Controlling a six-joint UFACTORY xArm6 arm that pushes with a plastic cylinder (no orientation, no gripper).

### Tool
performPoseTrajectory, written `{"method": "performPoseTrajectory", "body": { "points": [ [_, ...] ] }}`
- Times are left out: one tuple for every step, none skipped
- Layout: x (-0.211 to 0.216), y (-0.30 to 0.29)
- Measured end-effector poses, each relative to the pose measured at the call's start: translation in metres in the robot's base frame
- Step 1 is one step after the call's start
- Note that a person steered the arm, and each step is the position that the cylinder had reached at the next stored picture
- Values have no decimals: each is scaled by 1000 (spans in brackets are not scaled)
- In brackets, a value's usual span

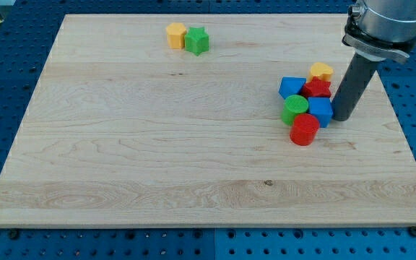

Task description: Slightly push the group of red blue blocks and green circle towards the center of the board

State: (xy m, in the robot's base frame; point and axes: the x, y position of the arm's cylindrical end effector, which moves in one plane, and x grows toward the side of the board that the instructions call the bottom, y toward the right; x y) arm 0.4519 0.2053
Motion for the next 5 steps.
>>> {"method": "performPoseTrajectory", "body": {
  "points": [
    [-20,5],
    [-43,-23],
    [-50,-39],
    [-50,-26],
    [-50,-46]
  ]
}}
